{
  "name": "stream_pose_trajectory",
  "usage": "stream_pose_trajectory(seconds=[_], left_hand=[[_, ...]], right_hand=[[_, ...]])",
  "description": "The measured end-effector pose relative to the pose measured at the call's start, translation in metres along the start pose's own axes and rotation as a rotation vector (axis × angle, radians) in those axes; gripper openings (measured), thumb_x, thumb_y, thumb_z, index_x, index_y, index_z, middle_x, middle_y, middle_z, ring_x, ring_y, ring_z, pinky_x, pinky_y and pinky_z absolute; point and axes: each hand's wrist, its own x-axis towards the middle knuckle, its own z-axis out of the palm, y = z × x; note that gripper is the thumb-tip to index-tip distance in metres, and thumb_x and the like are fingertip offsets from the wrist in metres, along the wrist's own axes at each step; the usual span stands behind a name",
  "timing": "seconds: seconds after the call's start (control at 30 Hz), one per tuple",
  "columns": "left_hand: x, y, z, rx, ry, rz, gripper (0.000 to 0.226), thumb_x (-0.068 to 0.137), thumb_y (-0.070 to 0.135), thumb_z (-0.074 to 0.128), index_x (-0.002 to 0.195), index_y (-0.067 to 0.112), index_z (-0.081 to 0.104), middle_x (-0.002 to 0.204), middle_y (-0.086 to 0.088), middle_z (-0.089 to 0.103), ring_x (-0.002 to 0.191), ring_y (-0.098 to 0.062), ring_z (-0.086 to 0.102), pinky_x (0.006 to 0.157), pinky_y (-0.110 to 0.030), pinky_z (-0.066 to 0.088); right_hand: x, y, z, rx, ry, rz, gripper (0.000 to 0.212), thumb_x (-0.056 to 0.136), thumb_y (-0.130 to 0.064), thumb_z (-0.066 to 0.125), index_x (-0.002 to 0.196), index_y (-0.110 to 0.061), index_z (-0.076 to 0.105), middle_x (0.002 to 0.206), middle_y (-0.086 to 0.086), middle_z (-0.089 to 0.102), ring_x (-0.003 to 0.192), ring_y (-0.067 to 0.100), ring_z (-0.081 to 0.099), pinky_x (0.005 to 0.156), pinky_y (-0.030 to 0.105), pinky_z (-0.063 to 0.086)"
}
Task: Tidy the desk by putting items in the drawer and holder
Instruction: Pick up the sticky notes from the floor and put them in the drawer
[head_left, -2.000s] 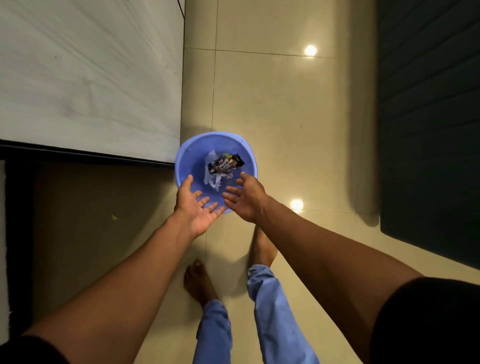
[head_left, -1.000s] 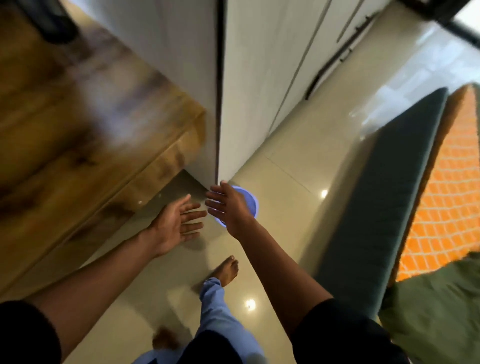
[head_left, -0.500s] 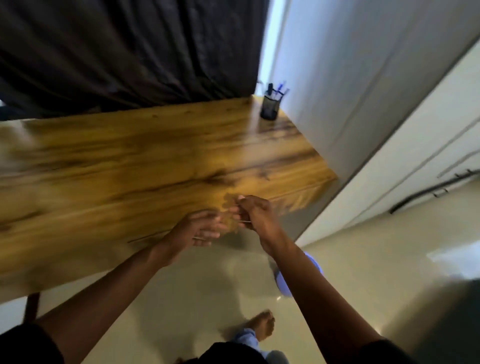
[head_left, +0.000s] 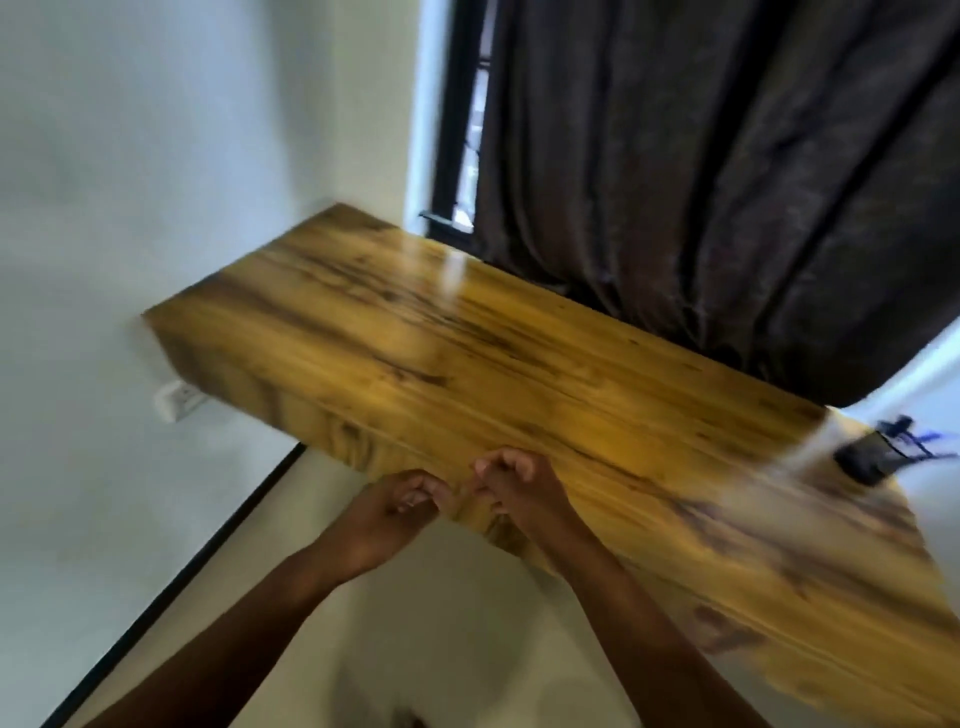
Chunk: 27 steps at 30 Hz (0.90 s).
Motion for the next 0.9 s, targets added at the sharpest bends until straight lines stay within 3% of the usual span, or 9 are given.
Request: stream_pose_trajectory(seconds=[0.13, 0.2, 0.27, 0.33, 0.47, 0.6, 0.77, 0.9], left_hand=[[-0.037, -0.028, -0.024, -0.065, 0.196, -0.142, 0.018, 0.092, 0.034, 0.063, 0.107, 0.033, 0.074, 0.102, 0.019, 0.075, 0.099, 0.001, 0.069, 0.094, -0.028, 0.054], [-0.060, -0.043, -0.029, -0.126, 0.295, -0.206, 0.035, 0.078, 0.050, 0.058, 0.105, 0.034, 0.074, 0.101, 0.017, 0.075, 0.097, -0.002, 0.069, 0.094, -0.031, 0.055], [-0.086, -0.060, -0.032, -0.179, 0.394, -0.274, 0.044, 0.071, 0.055, 0.053, 0.104, 0.034, 0.073, 0.099, 0.016, 0.075, 0.094, -0.005, 0.068, 0.091, -0.032, 0.055], [-0.109, -0.074, -0.031, -0.197, 0.467, -0.330, 0.039, 0.075, 0.050, 0.054, 0.105, 0.033, 0.073, 0.097, 0.013, 0.076, 0.091, -0.008, 0.069, 0.082, -0.029, 0.054], [-0.152, -0.105, -0.023, -0.263, 0.645, -0.486, 0.019, 0.099, 0.021, 0.056, 0.107, 0.027, 0.072, 0.098, 0.007, 0.077, 0.088, -0.013, 0.070, 0.072, -0.020, 0.048], [-0.188, -0.137, -0.019, -0.356, 0.776, -0.590, 0.017, 0.101, 0.019, 0.057, 0.106, 0.025, 0.072, 0.096, 0.004, 0.078, 0.084, -0.013, 0.067, 0.070, -0.022, 0.049], [-0.220, -0.171, -0.020, -0.496, 0.907, -0.688, 0.017, 0.101, 0.020, 0.057, 0.109, 0.022, 0.071, 0.099, 0.001, 0.077, 0.086, -0.015, 0.066, 0.072, -0.029, 0.049], [-0.242, -0.201, -0.030, -0.536, 0.958, -0.758, 0.017, 0.101, 0.017, 0.056, 0.107, 0.022, 0.071, 0.099, 0.001, 0.077, 0.085, -0.014, 0.067, 0.071, -0.026, 0.049]], right_hand=[[0.026, -0.012, 0.050, -0.094, -0.209, -0.062, 0.015, 0.095, -0.026, 0.064, 0.096, -0.015, 0.074, 0.089, 0.001, 0.078, 0.082, 0.017, 0.073, 0.069, 0.028, 0.055], [0.033, -0.017, 0.075, -0.120, -0.319, -0.080, 0.012, 0.099, -0.021, 0.061, 0.098, -0.020, 0.073, 0.089, -0.005, 0.077, 0.082, 0.010, 0.072, 0.065, 0.017, 0.050], [0.038, -0.022, 0.102, -0.171, -0.451, -0.101, 0.015, 0.101, -0.019, 0.058, 0.098, -0.026, 0.071, 0.090, -0.009, 0.077, 0.086, 0.009, 0.073, 0.067, 0.014, 0.050], [0.040, -0.022, 0.130, -0.212, -0.568, -0.116, 0.015, 0.101, -0.021, 0.060, 0.095, -0.028, 0.071, 0.091, -0.007, 0.078, 0.088, 0.011, 0.075, 0.071, 0.018, 0.052], [0.035, -0.017, 0.184, -0.304, -0.766, -0.185, 0.012, 0.097, -0.025, 0.062, 0.096, -0.025, 0.074, 0.092, -0.006, 0.078, 0.084, 0.011, 0.074, 0.074, 0.023, 0.053], [0.023, -0.014, 0.233, -0.376, -0.920, -0.216, 0.014, 0.094, -0.027, 0.066, 0.104, -0.021, 0.074, 0.094, -0.005, 0.077, 0.084, 0.012, 0.074, 0.075, 0.023, 0.053], [0.013, -0.004, 0.302, -0.505, -1.029, -0.253, 0.010, 0.093, -0.026, 0.066, 0.099, -0.024, 0.075, 0.099, -0.006, 0.076, 0.087, 0.010, 0.073, 0.073, 0.025, 0.054], [0.006, 0.013, 0.362, -0.632, -1.093, -0.288, 0.008, 0.093, -0.026, 0.068, 0.096, -0.022, 0.074, 0.106, -0.004, 0.075, 0.099, 0.014, 0.071, 0.085, 0.035, 0.062]])
